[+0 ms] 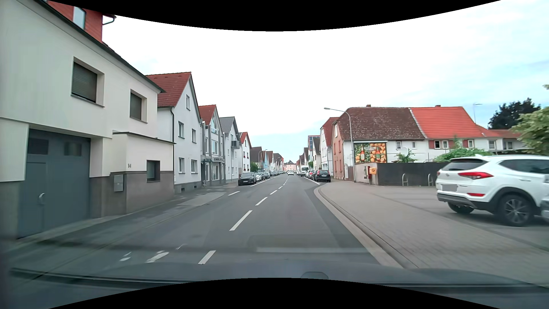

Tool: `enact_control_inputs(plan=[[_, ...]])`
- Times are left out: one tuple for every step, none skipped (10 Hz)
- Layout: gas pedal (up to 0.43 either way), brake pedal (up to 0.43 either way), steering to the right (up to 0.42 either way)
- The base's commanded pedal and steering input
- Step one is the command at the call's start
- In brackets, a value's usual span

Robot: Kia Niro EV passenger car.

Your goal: Follow the waypoints while adhering to traffic rules and regulations

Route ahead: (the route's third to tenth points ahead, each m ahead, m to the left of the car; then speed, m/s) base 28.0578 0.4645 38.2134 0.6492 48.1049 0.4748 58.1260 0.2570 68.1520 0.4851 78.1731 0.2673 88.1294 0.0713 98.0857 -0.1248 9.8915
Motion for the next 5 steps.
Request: enact_control_inputs(plan=[[0.02, 0.0, 0.001], [0.02, 0.0, 0.001], [0.02, 0.0, 0.0], [0.02, 0.0, 0.001], [0.02, 0.0, 0.001]])
